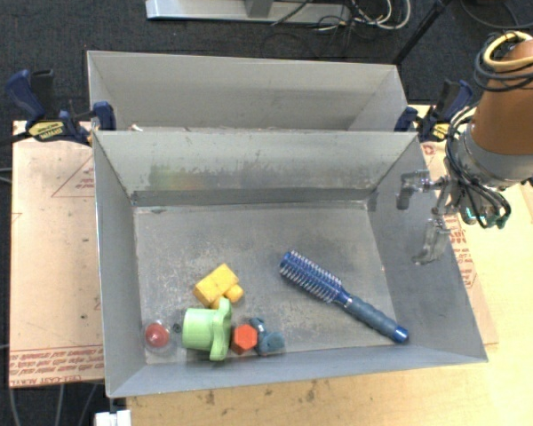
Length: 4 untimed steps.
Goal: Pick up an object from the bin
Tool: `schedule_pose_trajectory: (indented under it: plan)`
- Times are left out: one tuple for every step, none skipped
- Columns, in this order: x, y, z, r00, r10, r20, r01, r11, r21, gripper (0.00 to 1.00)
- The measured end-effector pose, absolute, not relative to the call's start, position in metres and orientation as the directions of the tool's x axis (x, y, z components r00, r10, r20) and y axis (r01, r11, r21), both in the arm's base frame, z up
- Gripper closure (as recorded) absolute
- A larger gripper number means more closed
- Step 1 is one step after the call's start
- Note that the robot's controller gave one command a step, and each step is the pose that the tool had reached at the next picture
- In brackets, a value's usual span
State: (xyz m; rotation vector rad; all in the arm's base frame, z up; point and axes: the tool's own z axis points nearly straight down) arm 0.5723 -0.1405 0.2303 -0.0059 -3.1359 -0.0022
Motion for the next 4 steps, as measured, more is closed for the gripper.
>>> schedule_pose_trajectory:
  plan:
    - [0.548,-0.042,0.139,-0.921,-0.39,0.002,-0.39,0.921,0.005,0.0]
    - [0.546,-0.01,0.066,-0.933,-0.36,0.003,-0.36,0.933,0.005,0.0]
    - [0.548,-0.011,0.069,-0.933,-0.359,-0.001,-0.359,0.933,0.002,1.0]
    - [0.557,-0.011,0.195,-0.946,-0.323,-0.01,-0.323,0.946,-0.003,1.0]
